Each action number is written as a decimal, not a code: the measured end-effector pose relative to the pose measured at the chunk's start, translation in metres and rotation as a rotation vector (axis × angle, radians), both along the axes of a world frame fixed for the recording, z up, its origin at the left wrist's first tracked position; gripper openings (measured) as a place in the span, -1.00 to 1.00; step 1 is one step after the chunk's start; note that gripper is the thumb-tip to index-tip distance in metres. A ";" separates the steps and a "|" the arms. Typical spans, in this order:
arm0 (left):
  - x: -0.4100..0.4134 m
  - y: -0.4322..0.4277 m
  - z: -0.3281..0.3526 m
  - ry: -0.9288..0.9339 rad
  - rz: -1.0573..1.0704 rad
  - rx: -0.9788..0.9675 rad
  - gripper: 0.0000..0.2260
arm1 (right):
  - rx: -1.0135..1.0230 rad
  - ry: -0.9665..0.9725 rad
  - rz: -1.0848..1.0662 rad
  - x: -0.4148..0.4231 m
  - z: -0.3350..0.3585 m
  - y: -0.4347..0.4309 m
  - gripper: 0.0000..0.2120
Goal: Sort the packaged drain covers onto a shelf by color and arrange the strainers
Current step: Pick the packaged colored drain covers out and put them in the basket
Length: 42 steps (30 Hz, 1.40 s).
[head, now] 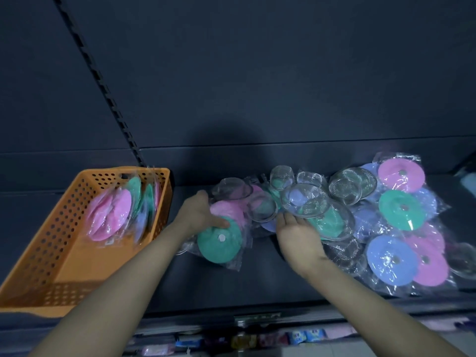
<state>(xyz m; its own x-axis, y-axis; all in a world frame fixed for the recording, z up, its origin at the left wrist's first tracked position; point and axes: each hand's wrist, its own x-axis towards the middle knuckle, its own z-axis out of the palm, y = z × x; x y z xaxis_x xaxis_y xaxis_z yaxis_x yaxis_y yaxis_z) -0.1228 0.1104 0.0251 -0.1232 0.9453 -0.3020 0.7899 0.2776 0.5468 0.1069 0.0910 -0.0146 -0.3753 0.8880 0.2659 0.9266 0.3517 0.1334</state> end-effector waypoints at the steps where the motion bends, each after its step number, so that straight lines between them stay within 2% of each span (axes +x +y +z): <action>1: -0.001 0.000 0.001 -0.015 0.027 0.042 -0.30 | 0.002 0.033 -0.014 0.001 0.004 0.000 -0.69; 5: -0.007 -0.004 0.007 -0.190 0.136 0.199 -0.39 | -0.098 0.123 -0.061 0.008 0.014 0.000 -0.66; 8: -0.009 -0.009 0.011 -0.297 0.197 0.286 -0.40 | -0.162 0.213 -0.116 0.008 0.027 0.009 -0.77; 12: -0.010 -0.015 0.015 -0.324 0.255 0.339 -0.49 | -0.229 0.337 -0.134 0.007 0.032 0.017 -0.86; 16: -0.011 -0.020 0.020 -0.357 0.338 0.404 -0.58 | -0.296 0.613 -0.102 0.007 0.039 0.015 -0.96; 21: -0.014 -0.024 0.032 -0.382 0.425 0.566 -0.70 | -0.235 0.831 -0.039 -0.002 0.062 0.013 -0.89; 25: -0.016 -0.025 0.040 -0.432 0.529 0.623 -0.60 | -0.293 1.132 -0.176 -0.020 0.074 0.019 -0.85; 27: -0.018 -0.028 0.044 -0.436 0.551 0.640 -0.64 | -0.380 1.344 -0.282 -0.029 0.078 0.022 -0.83; 30: -0.023 -0.033 0.052 -0.459 0.523 0.692 -0.85 | -0.528 1.560 -0.391 -0.041 0.081 0.024 -0.81; 34: -0.030 -0.040 0.064 -0.466 0.420 0.750 -0.90 | -0.654 1.653 -0.360 -0.062 0.093 0.023 -0.74; 36: -0.033 -0.044 0.067 -0.469 0.344 0.761 -0.90 | -0.717 1.678 -0.322 -0.079 0.100 0.022 -0.74; 38: -0.037 -0.050 0.068 -0.419 0.279 0.773 -0.83 | -0.803 1.738 -0.274 -0.098 0.107 0.018 -0.91; 42: -0.053 -0.067 0.069 -0.328 0.163 0.808 -0.79 | -0.890 1.791 -0.186 -0.131 0.115 0.006 -0.81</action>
